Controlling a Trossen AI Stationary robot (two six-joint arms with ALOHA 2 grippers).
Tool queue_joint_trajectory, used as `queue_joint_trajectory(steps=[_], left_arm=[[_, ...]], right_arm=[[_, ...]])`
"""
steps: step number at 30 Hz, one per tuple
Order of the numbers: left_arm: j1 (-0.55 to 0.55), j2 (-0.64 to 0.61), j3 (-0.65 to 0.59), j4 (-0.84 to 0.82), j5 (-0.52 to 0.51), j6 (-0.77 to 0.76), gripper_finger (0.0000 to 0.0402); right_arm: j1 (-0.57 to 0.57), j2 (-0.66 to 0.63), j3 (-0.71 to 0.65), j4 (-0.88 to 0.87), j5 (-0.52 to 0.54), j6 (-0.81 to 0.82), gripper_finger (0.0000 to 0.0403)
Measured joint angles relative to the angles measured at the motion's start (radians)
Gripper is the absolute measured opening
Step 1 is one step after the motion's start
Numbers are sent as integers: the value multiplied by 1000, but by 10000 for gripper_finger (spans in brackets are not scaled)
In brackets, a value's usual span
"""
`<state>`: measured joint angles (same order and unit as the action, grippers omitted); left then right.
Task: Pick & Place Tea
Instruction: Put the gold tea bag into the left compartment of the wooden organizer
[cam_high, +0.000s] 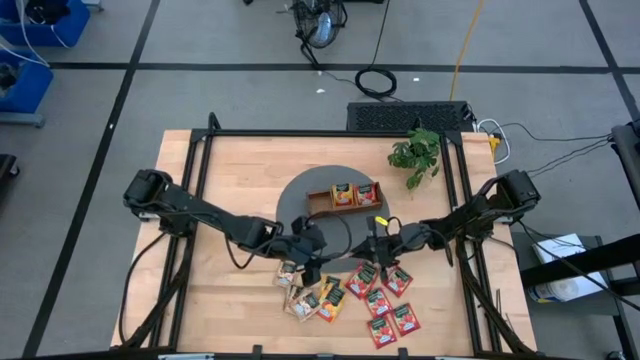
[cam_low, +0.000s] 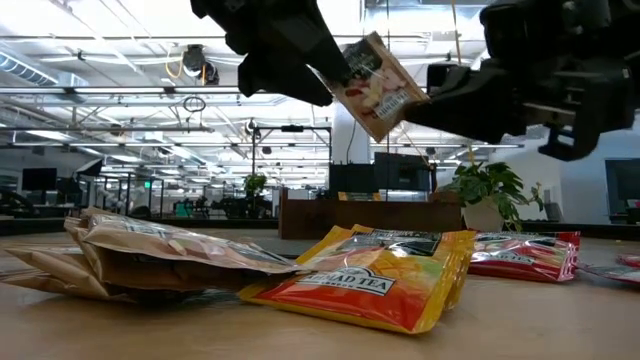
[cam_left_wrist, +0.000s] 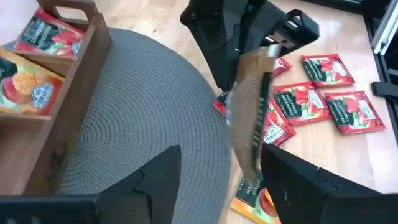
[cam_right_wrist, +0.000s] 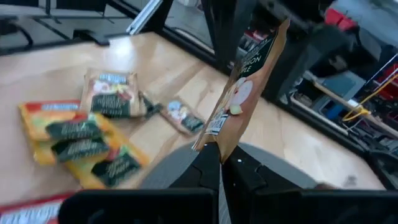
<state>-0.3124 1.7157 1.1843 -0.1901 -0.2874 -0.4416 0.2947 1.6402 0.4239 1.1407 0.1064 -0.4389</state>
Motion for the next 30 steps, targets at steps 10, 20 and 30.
queue_joint_trajectory(steps=[10,20,30], left_arm=[[44,0,0,11,2,109,157],[79,0,2,-11,33,292,8],[111,-9,230,-437,-107,322,4]], right_arm=[[-37,0,24,-53,-3,7,0],[-70,0,24,-53,-2,7,2],[-79,0,24,-133,59,121,84]])
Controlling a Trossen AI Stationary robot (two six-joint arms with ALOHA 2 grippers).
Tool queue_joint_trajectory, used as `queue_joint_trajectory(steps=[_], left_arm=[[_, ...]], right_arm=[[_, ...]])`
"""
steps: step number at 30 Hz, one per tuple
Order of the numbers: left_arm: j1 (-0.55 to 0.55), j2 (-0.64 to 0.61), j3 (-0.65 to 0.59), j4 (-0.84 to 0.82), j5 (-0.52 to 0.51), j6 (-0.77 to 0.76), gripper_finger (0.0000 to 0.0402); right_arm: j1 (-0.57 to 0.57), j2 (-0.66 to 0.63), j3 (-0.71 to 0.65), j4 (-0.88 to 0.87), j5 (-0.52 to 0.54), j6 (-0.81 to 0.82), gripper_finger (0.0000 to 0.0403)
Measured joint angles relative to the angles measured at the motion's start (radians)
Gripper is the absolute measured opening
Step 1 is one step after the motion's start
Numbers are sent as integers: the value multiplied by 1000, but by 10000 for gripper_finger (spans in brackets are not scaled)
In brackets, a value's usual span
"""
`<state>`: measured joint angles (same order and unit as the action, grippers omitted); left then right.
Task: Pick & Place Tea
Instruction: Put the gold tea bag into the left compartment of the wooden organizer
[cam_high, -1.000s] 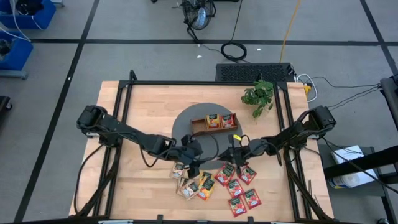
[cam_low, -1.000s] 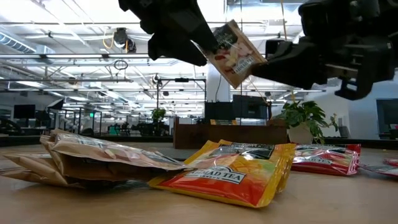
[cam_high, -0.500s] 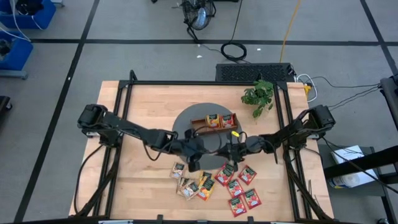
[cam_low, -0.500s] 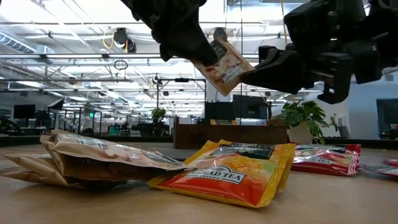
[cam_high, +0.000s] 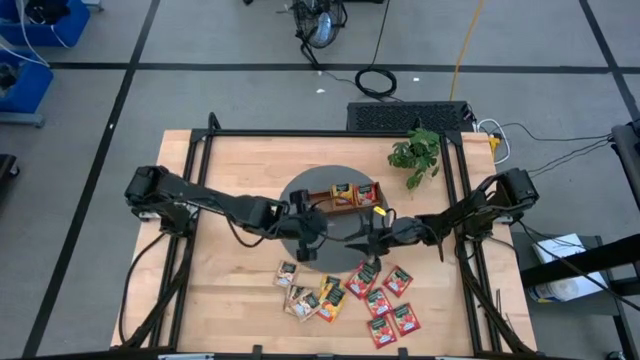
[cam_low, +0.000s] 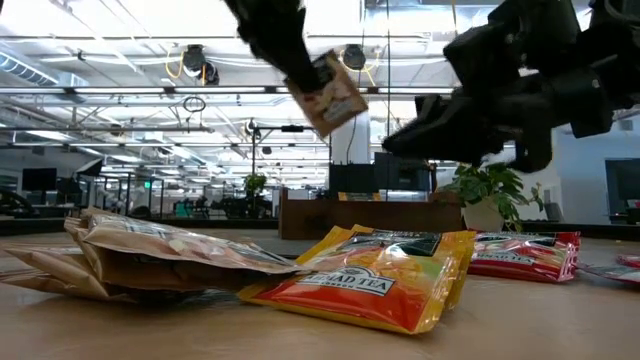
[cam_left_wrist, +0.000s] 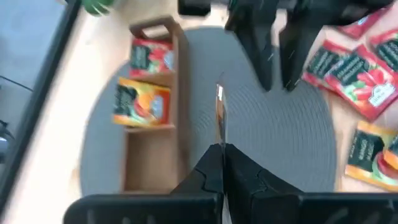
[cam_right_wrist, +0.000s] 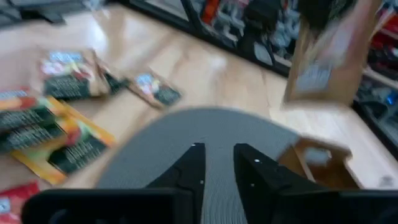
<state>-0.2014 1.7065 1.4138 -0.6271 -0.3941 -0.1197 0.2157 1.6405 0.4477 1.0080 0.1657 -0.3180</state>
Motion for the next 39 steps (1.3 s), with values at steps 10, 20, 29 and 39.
queue_joint_trajectory(steps=[10,20,29,39], left_arm=[[190,0,52,-173,74,59,4],[329,58,53,-174,213,129,3],[367,134,53,-185,295,184,3],[396,136,53,-173,319,203,4]], right_arm=[[57,0,0,-175,73,116,105],[101,0,-1,-198,80,30,75],[101,-1,-1,-176,282,17,58],[100,-1,0,-162,283,-8,46]])
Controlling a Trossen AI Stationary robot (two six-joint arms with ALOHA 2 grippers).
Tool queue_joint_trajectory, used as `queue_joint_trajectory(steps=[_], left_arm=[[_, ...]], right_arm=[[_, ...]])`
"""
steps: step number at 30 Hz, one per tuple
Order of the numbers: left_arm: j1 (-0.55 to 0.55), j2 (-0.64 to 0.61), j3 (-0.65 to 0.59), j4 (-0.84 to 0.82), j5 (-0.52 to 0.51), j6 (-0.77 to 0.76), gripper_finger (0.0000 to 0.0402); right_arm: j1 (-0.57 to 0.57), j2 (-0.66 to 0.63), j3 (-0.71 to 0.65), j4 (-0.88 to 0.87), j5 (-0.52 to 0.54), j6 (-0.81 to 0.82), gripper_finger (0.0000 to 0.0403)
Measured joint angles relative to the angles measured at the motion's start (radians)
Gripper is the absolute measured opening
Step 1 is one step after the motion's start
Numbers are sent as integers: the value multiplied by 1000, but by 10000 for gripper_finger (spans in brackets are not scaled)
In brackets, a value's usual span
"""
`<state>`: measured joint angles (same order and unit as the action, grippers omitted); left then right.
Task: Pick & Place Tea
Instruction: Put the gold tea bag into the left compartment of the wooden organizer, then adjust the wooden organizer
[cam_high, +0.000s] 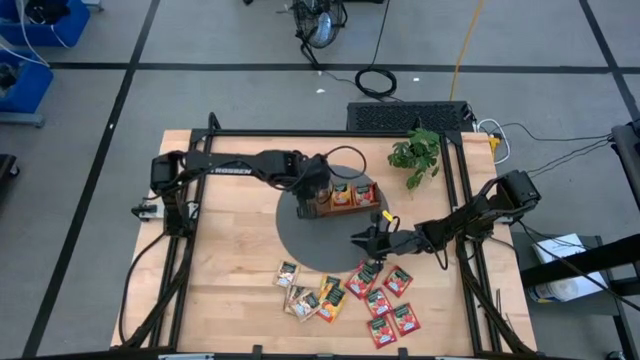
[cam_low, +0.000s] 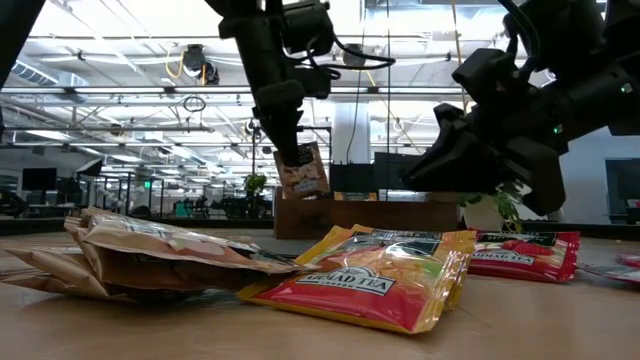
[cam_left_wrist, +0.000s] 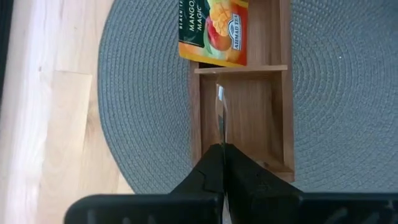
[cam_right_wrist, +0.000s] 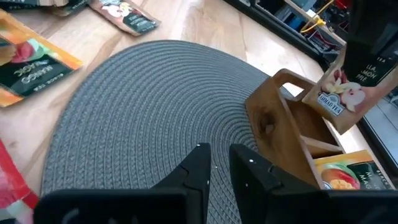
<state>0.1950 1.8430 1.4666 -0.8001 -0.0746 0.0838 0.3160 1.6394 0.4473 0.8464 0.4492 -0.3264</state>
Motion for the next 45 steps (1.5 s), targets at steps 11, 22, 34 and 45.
queue_joint_trajectory(steps=[11,22,34,45], left_arm=[[5,163,106,-68,9,46,4],[4,226,229,-148,-27,-20,68],[5,213,230,-219,-27,-105,128],[-79,96,229,-208,-86,-195,133]], right_arm=[[0,0,0,14,24,-28,45],[-2,0,0,-14,27,-25,45],[-2,-19,0,-10,25,-18,45],[30,-270,0,-261,302,-12,45]])
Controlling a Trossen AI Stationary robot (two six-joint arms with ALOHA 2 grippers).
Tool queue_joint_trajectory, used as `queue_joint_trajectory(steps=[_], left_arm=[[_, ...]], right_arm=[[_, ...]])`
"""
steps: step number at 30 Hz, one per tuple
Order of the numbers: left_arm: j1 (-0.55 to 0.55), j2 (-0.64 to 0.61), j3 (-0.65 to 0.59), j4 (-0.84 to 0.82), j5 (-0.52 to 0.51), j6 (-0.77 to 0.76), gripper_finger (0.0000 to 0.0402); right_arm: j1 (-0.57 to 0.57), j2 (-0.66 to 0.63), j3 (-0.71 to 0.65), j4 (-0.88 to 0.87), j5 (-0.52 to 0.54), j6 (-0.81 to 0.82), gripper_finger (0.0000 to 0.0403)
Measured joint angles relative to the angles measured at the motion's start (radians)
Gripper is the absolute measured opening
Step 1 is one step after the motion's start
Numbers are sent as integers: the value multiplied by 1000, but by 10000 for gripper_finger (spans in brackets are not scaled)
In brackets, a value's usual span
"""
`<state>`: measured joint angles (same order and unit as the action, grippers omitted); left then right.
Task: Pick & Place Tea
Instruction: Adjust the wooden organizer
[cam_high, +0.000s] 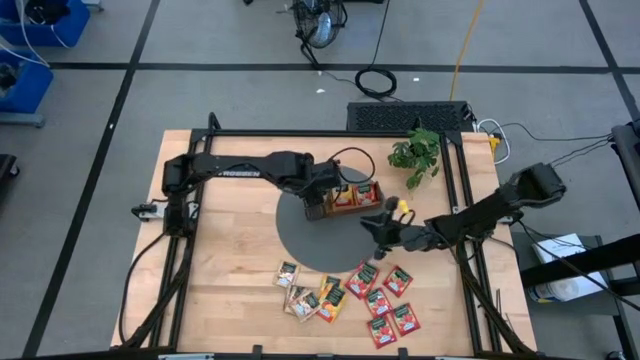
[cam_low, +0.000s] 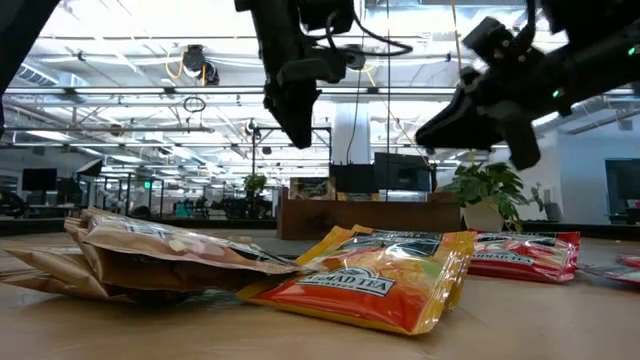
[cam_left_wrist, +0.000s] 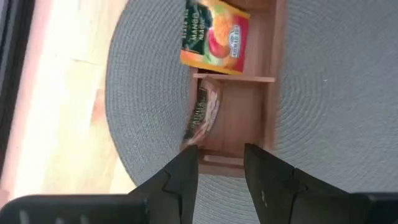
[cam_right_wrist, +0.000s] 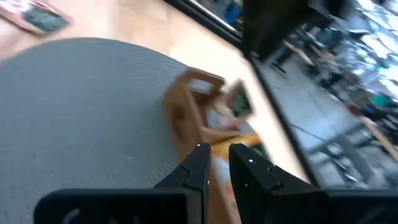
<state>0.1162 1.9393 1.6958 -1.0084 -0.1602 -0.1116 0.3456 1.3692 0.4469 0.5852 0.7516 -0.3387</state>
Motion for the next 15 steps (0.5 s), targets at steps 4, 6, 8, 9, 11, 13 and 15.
queue_joint_trajectory(steps=[4,6,8,9,11,13,15], left_arm=[[-78,-2,-16,-37,-1,-3,134],[-123,-7,-54,-13,-11,0,133],[-165,-15,-110,-6,-25,-14,131],[-184,-20,-138,-3,-38,-39,128],[-224,-40,-198,37,-77,-93,119],[-268,-72,-282,114,-155,-157,106],[-298,-94,-373,218,-227,-189,93]], right_arm=[[49,-152,0,-223,116,69,43],[74,-243,0,-359,154,131,35],[89,-335,0,-477,166,204,21],[93,-378,-1,-529,165,246,12],[99,-456,-17,-591,165,317,4],[98,-521,-49,-627,165,372,4],[81,-573,-88,-624,163,388,4]])
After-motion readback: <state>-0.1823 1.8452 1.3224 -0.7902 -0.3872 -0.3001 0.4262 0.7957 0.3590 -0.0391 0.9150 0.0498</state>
